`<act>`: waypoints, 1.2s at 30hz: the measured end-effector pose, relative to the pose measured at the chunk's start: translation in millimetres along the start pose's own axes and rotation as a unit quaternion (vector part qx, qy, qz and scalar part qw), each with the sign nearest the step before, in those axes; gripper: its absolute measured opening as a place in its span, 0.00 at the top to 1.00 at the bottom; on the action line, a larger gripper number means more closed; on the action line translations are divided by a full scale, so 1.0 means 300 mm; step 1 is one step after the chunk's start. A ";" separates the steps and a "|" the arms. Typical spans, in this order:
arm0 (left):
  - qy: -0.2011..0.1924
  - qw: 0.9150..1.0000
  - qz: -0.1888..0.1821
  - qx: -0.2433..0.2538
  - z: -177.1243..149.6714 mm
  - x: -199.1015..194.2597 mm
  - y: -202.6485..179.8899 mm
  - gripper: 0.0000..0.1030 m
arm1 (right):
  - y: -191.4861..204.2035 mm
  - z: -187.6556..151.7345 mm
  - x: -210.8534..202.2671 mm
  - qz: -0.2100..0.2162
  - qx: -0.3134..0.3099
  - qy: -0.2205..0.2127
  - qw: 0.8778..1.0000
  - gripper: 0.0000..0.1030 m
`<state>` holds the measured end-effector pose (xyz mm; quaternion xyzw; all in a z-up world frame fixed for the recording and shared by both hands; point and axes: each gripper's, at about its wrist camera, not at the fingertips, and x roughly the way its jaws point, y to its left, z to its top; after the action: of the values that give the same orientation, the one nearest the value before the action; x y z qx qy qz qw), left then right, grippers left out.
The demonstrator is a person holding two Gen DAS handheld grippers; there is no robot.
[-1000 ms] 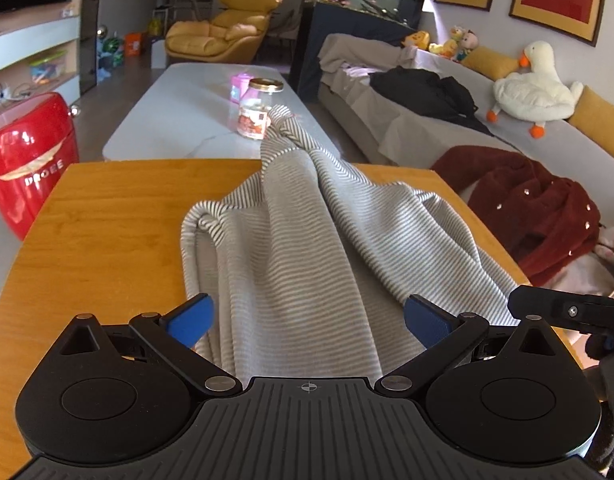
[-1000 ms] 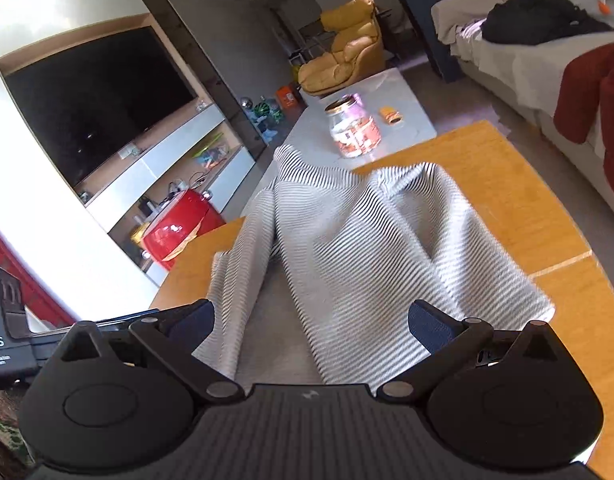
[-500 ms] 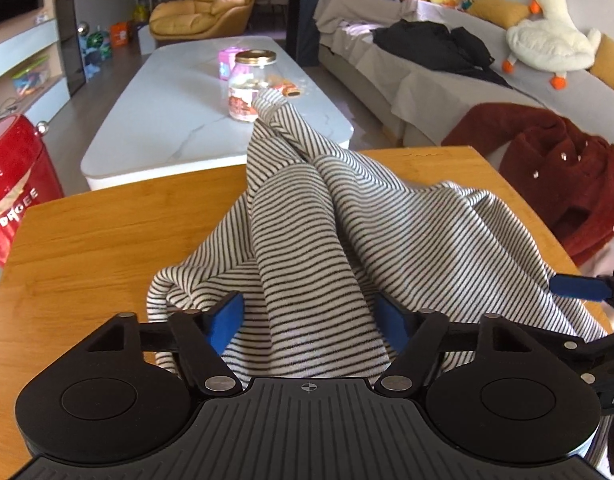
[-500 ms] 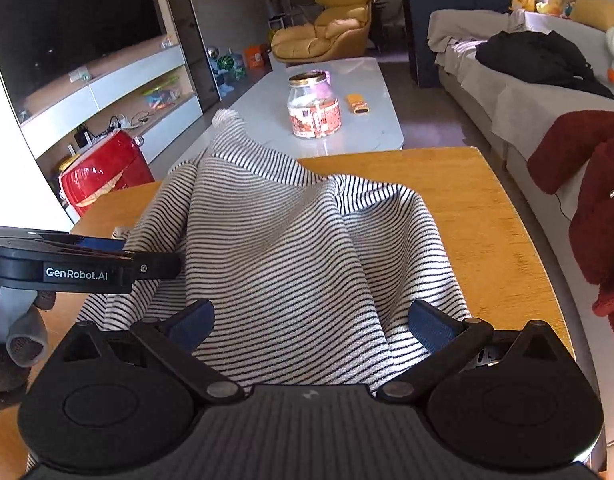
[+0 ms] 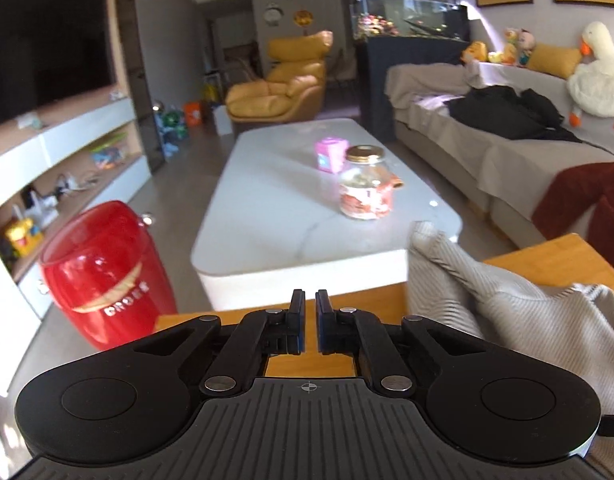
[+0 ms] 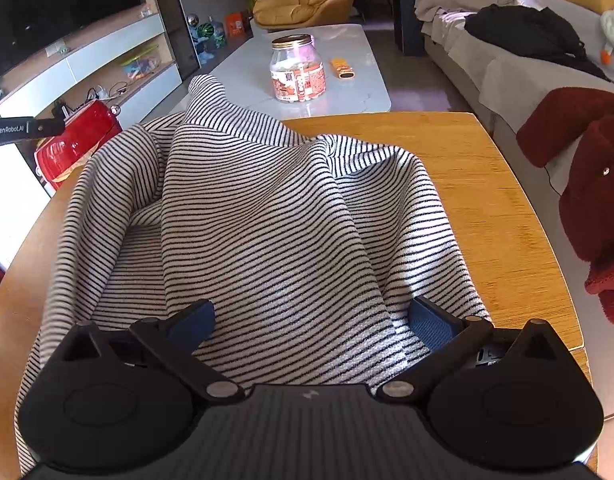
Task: Fold clothes
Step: 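Grasp the striped shirt's folded edge with the left gripper while the right gripper grasps beside it, then lift the shirt with both grippers and unfold it flat across the table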
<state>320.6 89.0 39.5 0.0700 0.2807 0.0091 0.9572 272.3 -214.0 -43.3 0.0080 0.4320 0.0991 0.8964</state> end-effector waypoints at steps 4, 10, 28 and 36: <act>0.044 0.995 -0.066 -0.062 -0.011 -0.011 0.087 0.90 | -0.004 0.042 -0.053 0.033 -0.003 -0.034 0.999 0.01; 0.076 0.972 -0.205 -0.082 -0.051 -0.078 -0.009 0.42 | 0.160 0.150 -0.075 0.029 -0.119 -0.155 0.980 0.27; 0.150 0.971 -0.183 -0.029 -0.114 0.051 -0.223 0.42 | 0.131 0.211 0.056 -0.105 -0.193 -0.183 0.958 0.95; 0.078 0.994 -0.065 -0.032 -0.028 0.043 0.017 0.88 | 0.061 0.206 0.084 -0.114 -0.180 -0.168 0.963 0.95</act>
<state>327.0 96.0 26.5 0.0206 0.3584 -0.0385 0.9325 332.5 -186.9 -22.1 -0.1862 0.2484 0.0699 0.9480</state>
